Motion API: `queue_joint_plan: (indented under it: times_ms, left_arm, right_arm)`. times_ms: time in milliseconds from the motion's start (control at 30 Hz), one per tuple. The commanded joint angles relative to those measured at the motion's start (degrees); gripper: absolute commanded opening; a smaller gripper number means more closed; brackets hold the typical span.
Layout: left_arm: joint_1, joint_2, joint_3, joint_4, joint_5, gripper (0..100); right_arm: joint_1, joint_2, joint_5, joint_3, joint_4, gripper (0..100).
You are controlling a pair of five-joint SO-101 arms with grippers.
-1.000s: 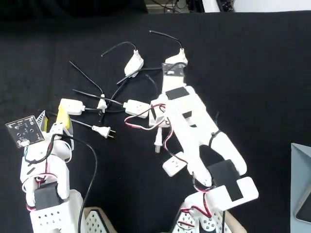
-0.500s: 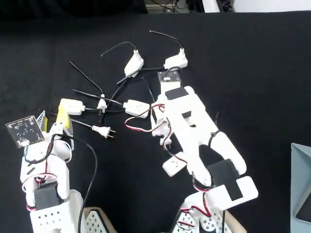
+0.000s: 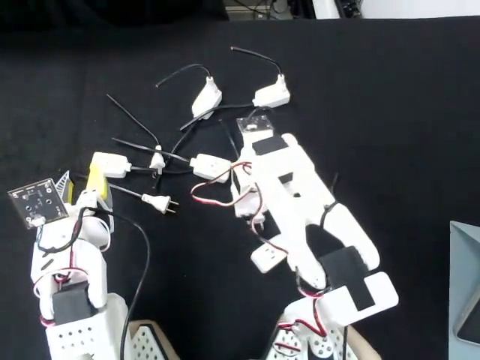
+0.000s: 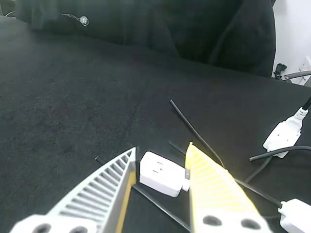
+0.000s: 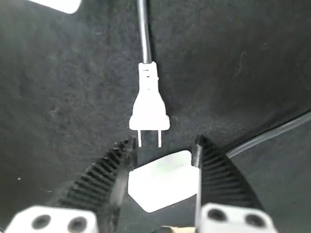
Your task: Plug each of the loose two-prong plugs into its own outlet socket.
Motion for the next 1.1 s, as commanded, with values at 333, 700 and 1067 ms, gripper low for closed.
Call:
queue_joint_plan:
  times_ms: [333, 700, 1067]
  left_arm:
    - [0.04, -0.35, -0.04, -1.58, -0.53, 17]
    - [0.04, -0.35, -0.04, -1.58, -0.53, 17]
    - [0.04, -0.35, -0.04, -1.58, -0.53, 17]
  right_arm:
    - [-1.85, -1.98, -3.43, 6.99, -8.79, 19.1]
    - [-2.11, -2.07, -3.34, 4.97, -11.16, 19.1]
    - [-7.65, -2.42, -3.34, 1.19, -10.73, 19.1]
